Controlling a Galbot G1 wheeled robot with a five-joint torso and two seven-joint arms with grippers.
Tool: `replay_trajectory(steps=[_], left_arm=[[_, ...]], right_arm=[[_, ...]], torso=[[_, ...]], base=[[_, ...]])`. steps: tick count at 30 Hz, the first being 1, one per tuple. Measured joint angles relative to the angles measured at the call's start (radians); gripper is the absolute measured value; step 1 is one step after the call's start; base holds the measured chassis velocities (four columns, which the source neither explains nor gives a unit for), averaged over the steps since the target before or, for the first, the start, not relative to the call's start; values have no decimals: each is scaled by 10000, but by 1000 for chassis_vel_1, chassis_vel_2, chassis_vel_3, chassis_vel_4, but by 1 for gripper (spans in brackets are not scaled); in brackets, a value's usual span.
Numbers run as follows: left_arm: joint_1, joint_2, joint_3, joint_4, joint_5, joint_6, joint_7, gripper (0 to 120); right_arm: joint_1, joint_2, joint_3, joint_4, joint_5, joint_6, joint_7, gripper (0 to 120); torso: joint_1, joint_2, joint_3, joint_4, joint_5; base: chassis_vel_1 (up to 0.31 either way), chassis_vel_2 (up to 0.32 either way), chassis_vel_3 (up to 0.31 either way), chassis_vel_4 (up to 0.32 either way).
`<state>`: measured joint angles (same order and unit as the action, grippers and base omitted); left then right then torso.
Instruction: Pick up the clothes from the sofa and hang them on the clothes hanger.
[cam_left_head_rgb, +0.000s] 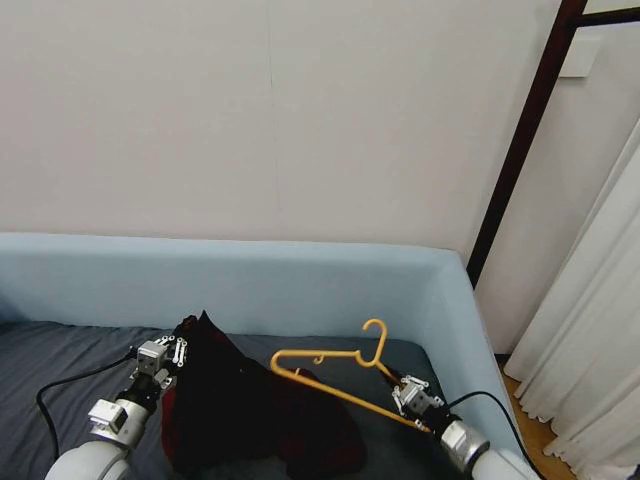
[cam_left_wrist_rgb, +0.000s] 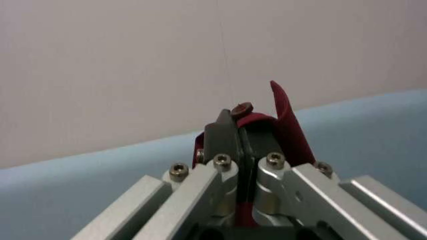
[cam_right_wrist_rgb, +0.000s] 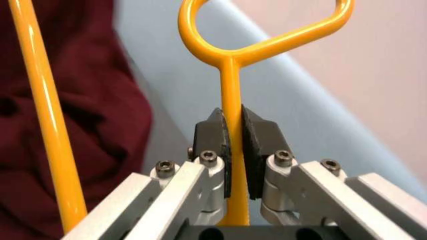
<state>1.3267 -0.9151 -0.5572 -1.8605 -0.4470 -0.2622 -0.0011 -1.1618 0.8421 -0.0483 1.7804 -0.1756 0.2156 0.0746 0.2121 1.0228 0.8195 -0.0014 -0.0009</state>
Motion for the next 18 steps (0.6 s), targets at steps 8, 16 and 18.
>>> replay_trajectory(steps=[8,16,18], left_arm=[[170,96,-547,-920,-515,286,-344,0],[352,-55,-642,-1209,-508,333,-435,0],[401,-104,-689,-1285,-504,334,-459,0]], right_arm=[[1467,1446,-3834,140,-1922,-2194,3563,4],[2763,2474,-5460,-342,-1544,-4031,4264,4],[2902,2570,-5680,-461,-1551,-4588,4385,4]], torso=[[0,0,1,2,0],[0,0,2,3,-2],[0,1,2,1,-2]], base=[[0,0,0,0],[0,0,0,0],[0,0,0,0]])
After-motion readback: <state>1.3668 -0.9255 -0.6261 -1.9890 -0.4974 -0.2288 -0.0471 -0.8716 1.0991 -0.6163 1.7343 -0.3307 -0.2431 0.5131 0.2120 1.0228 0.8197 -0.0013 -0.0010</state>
